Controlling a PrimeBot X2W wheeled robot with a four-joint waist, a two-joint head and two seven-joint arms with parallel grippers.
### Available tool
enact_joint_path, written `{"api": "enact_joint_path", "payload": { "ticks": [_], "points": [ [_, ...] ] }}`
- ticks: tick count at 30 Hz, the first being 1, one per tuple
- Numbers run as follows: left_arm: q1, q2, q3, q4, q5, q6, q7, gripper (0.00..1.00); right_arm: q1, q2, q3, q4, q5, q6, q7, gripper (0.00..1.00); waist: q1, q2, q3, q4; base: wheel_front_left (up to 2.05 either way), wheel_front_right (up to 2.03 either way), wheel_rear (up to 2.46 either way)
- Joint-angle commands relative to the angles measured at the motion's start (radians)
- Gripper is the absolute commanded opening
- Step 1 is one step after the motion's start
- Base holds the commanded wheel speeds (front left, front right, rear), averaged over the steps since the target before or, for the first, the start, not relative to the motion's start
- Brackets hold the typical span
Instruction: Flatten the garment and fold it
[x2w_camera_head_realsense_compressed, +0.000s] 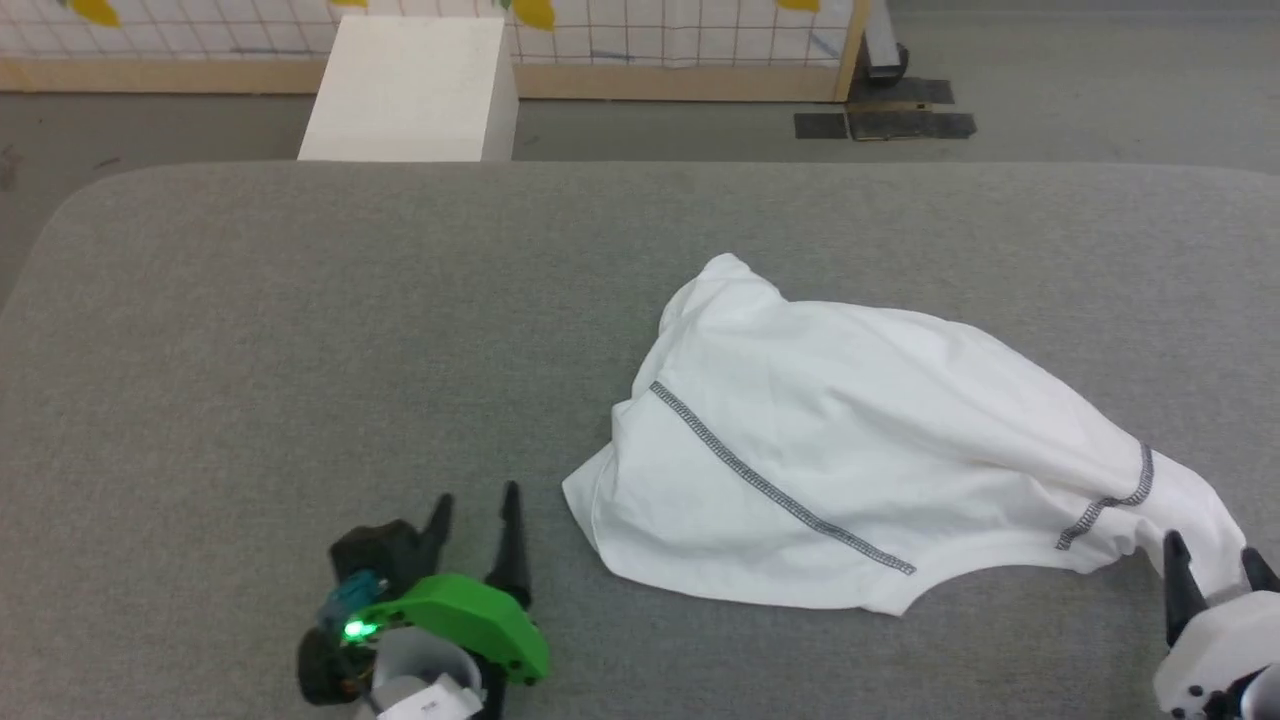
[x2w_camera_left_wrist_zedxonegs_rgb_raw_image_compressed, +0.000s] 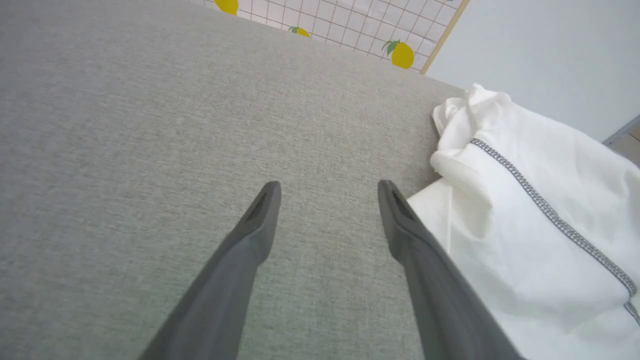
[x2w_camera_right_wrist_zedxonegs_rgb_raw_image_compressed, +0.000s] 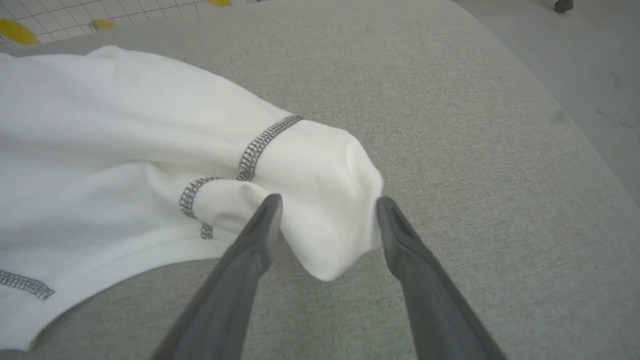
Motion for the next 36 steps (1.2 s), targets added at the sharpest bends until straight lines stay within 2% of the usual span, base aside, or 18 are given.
{"api": "enact_joint_path", "payload": {
  "ticks": [1,7,10,16,17,18,20,25,28,36],
  "points": [
    [-0.029,-0.002,-0.028,0.005,-0.023,0.007,0.025,1.0,0.012,0.0,0.018,-0.009,0.01,-0.002,-0.045,1.0,0.0,0.0,-0.014,-0.023,0.0,0.0,0.0],
    [-0.078,-0.002,-0.134,0.035,-0.038,0.072,0.156,1.0,0.026,0.0,0.094,-0.026,0.02,-0.002,-0.15,1.0,0.0,0.0,-0.02,-0.065,0.0,0.0,0.0],
    [-0.108,0.008,-0.168,0.077,-0.003,0.11,0.249,1.0,0.032,0.0,0.131,-0.029,0.024,-0.002,-0.152,1.0,0.0,0.0,-0.018,-0.084,0.0,0.0,0.0],
    [-0.136,0.05,-0.229,0.139,0.031,0.138,0.484,1.0,0.024,0.0,0.179,-0.037,0.04,-0.002,-0.146,1.0,0.0,0.0,-0.001,-0.114,0.0,0.0,0.0],
    [-0.135,0.056,-0.234,0.138,0.027,0.136,0.52,0.58,0.023,0.0,0.184,-0.038,0.042,-0.002,-0.146,1.0,0.0,0.0,0.002,-0.117,0.0,0.0,0.0],
    [-0.135,0.061,-0.235,0.13,0.025,0.134,0.533,0.0,0.021,0.0,0.188,-0.038,0.044,-0.002,-0.146,1.0,0.0,0.0,0.004,-0.118,0.0,0.0,0.0],
    [-0.13,0.07,-0.222,0.102,0.013,0.135,0.534,0.0,0.02,0.0,0.196,-0.04,0.05,-0.002,-0.145,1.0,0.0,0.0,0.008,-0.119,0.0,0.0,0.0],
    [-0.105,0.112,-0.101,0.004,-0.008,0.206,0.377,0.0,0.007,0.0,0.205,-0.052,0.06,-0.002,-0.154,1.0,0.0,0.0,0.019,-0.103,0.0,0.0,0.0],
    [-0.081,0.161,-0.017,-0.036,-0.021,0.244,0.302,0.0,-0.002,0.0,0.213,-0.063,0.062,-0.002,-0.161,1.0,0.0,0.0,0.025,-0.084,0.0,0.0,0.0],
    [-0.041,0.257,0.121,-0.061,-0.053,0.3,0.253,0.0,-0.019,0.0,0.255,-0.068,0.06,-0.002,-0.142,1.0,0.0,0.0,0.046,-0.036,0.0,0.0,0.0]
  ]
}}
